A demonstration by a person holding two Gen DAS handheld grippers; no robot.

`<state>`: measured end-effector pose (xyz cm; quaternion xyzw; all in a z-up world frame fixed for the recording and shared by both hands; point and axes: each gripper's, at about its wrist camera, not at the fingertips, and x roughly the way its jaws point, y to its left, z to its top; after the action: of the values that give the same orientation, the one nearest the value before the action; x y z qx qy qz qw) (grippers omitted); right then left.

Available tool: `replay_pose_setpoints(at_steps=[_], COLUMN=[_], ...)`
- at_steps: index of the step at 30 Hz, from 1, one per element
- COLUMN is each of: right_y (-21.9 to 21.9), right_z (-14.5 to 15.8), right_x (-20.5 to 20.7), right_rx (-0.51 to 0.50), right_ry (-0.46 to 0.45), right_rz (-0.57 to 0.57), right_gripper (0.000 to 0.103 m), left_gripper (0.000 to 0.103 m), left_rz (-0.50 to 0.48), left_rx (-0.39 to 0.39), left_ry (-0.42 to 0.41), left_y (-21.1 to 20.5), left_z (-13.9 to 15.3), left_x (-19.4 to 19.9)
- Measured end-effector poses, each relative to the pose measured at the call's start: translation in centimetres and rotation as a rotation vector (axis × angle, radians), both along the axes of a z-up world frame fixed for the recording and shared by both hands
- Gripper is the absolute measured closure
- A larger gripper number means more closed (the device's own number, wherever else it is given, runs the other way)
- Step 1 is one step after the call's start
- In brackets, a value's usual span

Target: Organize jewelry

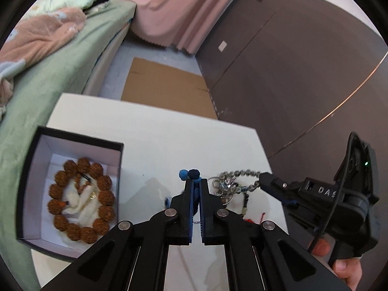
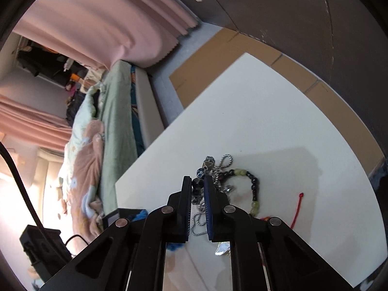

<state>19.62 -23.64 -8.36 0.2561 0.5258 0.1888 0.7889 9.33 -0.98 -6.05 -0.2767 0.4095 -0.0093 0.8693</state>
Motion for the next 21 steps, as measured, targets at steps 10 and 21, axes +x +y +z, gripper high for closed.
replay_pose_setpoints(at_steps=[10, 21], right_y=[0.7, 3.0], right_z=[2.8, 4.4], right_x=[-2.3, -4.5], right_rx=[0.051, 0.074], right_ry=[-0.103, -0.178], right_rz=[0.065, 0.136], right_gripper=[0.092, 0.092], left_gripper=[0.099, 0.099], left_rz=[0.055, 0.158], left_rx=[-0.006, 0.014], left_ry=[-0.095, -0.142], left_y=[2.9, 6.3], left_z=[3.0, 5.0], left_x=[-2.4, -5.1])
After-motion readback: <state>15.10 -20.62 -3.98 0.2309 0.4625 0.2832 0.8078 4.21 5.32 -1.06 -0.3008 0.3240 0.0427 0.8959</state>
